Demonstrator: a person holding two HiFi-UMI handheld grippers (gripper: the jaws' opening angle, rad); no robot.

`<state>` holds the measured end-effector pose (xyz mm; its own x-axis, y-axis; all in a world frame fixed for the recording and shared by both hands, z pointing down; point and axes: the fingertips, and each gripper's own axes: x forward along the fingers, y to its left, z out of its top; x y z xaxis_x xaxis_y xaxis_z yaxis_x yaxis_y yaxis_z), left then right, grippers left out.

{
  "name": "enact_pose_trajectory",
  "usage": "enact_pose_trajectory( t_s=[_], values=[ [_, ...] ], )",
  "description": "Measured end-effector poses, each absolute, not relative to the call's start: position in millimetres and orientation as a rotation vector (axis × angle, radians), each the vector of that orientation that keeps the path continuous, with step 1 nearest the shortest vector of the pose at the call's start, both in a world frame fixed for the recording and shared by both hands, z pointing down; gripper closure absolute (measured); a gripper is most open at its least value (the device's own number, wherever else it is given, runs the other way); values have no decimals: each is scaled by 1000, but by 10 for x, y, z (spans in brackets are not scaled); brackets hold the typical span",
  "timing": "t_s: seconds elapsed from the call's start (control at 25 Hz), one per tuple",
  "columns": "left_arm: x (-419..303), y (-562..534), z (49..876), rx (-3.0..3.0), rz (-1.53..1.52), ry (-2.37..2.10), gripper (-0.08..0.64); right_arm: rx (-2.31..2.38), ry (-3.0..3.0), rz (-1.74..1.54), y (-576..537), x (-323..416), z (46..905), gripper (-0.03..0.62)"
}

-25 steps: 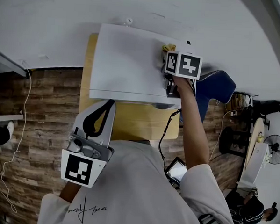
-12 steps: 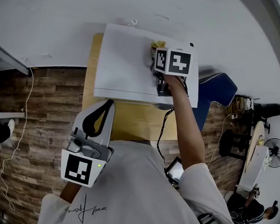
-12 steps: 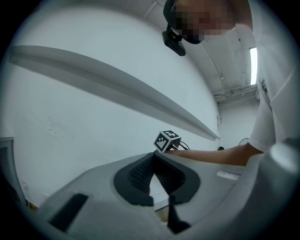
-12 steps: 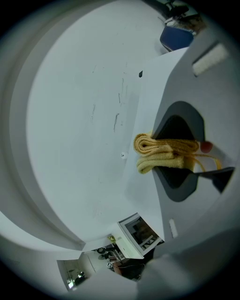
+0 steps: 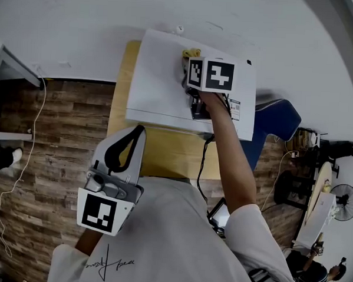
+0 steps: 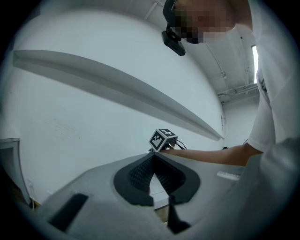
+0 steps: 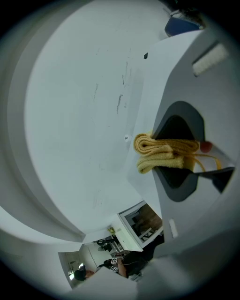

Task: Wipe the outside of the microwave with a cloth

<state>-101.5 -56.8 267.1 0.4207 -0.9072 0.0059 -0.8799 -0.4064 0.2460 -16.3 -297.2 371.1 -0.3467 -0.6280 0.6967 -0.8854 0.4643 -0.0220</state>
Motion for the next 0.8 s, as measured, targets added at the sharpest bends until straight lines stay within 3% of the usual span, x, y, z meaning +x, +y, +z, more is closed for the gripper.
enact_pose_trajectory(
  t_s=[0.8],
  values=[
    [-1150, -457, 2713, 2394, -175, -1658, 561, 1090, -2197, 535, -2859, -988, 3706, 472]
  ],
)
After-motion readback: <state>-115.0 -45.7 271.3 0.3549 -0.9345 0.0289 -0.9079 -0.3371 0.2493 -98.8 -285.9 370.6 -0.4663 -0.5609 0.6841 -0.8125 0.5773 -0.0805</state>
